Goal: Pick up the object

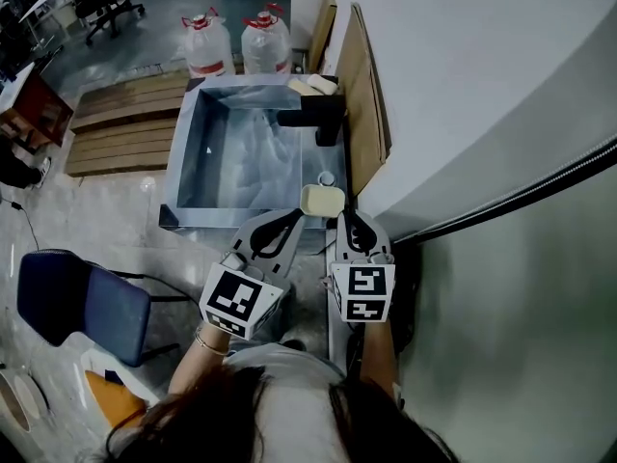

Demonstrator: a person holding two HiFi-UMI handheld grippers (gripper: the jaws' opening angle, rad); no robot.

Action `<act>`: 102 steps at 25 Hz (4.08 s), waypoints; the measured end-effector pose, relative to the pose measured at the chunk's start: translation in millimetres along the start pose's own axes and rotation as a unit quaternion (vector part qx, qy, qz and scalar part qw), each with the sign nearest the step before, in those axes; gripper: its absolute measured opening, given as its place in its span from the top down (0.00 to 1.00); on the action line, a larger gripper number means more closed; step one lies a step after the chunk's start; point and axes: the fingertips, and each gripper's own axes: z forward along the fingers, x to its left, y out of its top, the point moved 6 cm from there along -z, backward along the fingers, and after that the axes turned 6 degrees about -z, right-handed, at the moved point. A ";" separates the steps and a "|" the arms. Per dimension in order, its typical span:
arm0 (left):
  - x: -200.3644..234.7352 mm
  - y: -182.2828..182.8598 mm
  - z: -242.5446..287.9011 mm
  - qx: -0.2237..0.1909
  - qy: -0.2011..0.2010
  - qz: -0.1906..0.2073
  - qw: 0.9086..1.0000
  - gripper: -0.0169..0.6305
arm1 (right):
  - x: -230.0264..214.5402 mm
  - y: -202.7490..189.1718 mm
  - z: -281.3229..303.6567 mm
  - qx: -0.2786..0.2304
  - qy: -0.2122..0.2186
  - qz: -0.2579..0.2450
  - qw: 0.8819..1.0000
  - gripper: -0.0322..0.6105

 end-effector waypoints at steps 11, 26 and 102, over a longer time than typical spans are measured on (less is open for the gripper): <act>21.0 -7.2 22.8 0.014 -0.012 -0.003 1.000 0.96 | -7.9 -33.9 49.0 0.065 -0.005 -0.004 0.998 0.88; 40.2 -21.2 44.6 0.039 -0.022 -0.007 0.999 0.96 | -13.0 -82.9 97.7 0.150 -0.030 0.031 0.988 0.82; -60.6 -12.4 -79.7 -0.017 0.006 0.021 1.000 0.96 | 8.0 -61.7 -43.0 0.070 -0.075 0.174 0.979 0.90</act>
